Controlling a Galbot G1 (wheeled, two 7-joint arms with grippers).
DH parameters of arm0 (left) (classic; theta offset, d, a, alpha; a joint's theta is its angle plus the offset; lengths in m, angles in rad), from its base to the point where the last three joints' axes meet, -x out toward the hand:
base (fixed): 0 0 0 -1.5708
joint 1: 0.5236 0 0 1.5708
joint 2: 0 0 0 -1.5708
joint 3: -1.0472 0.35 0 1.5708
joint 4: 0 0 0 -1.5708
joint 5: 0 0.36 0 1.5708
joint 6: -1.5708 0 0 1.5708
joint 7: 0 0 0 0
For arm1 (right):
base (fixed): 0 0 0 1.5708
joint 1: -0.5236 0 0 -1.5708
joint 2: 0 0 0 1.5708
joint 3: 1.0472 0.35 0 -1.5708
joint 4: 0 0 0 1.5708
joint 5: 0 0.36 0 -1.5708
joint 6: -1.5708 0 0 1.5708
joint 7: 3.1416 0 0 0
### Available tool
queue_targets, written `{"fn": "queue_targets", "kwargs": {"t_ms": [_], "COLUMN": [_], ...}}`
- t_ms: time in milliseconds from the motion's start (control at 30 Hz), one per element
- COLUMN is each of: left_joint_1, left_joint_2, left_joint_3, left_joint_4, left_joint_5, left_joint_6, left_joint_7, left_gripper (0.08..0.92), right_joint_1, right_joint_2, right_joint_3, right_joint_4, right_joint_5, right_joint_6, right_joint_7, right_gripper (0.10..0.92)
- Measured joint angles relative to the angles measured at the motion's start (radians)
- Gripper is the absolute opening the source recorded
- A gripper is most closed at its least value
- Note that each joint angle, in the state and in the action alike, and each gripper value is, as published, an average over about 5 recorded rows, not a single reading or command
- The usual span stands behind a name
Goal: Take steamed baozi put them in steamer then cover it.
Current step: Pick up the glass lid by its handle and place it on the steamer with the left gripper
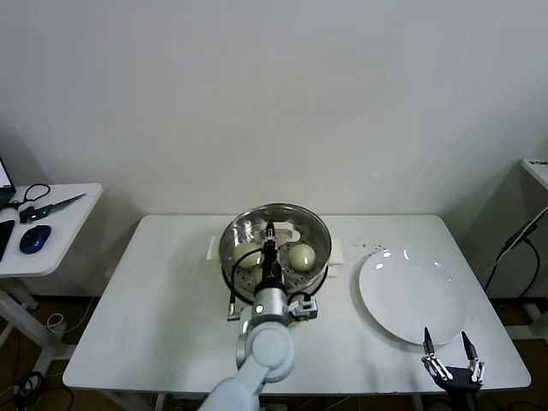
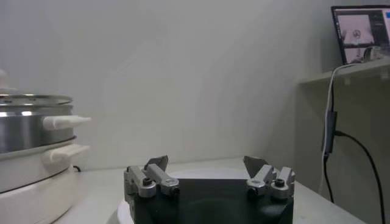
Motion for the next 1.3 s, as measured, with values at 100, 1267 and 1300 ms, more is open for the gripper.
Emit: {"fn": "queue_targets", "kwargs": {"t_ms": [100,1267,1300], "left_joint_1": [0.005,0.033,0.043], "left_joint_2": [-0.002,0.136,0.151], "left_joint_3": [0.000,0.018,0.014], "left_joint_4": [0.004,-0.181,-0.201], "left_joint_5": [0.005,-0.187,-0.208], "left_joint_6": [-0.001,0.009,0.004], "left_joint_7": [-0.002,0.053,0.047], "left_gripper": [0.132,0.717,0.749], "right_joint_1": [0.001,0.013,0.014], "right_joint_2": [0.001,0.003,0.004], "right_joint_3": [0.001,-0.013,-0.014], "right_joint_4": [0.000,0.039,0.041], "right_joint_5": [0.000,0.003,0.000], "right_joint_6": [0.000,-0.083,-0.088], "right_joint_7": [0.000,0.072,0.075], "right_gripper": [0.823,0.823,0.823]}}
